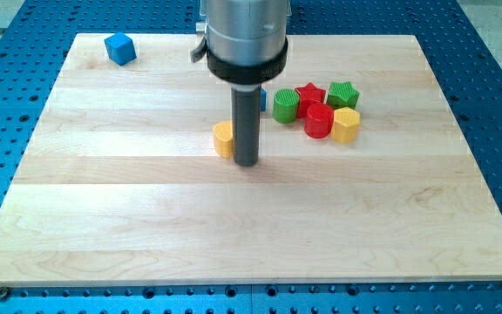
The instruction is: Push the yellow heart to the top of the green circle
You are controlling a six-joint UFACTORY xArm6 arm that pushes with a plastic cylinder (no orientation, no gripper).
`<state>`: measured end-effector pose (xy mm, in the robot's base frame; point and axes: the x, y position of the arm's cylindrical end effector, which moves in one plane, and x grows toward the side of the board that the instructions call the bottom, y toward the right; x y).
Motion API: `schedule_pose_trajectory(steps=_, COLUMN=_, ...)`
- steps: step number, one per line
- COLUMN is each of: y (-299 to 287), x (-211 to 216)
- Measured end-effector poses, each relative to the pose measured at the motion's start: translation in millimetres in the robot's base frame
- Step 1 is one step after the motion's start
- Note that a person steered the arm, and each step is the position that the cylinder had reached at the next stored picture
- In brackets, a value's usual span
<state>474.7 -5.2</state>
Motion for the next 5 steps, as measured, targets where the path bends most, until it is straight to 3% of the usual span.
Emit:
schedule_pose_trajectory(steps=1, y=-24, x=-29)
schedule_pose_trajectory(steps=3, y=-66, x=-139)
schedule_pose_trajectory(steps=4, y=-103, x=-155)
schedule_pose_trajectory(steps=5, y=-147, x=-130)
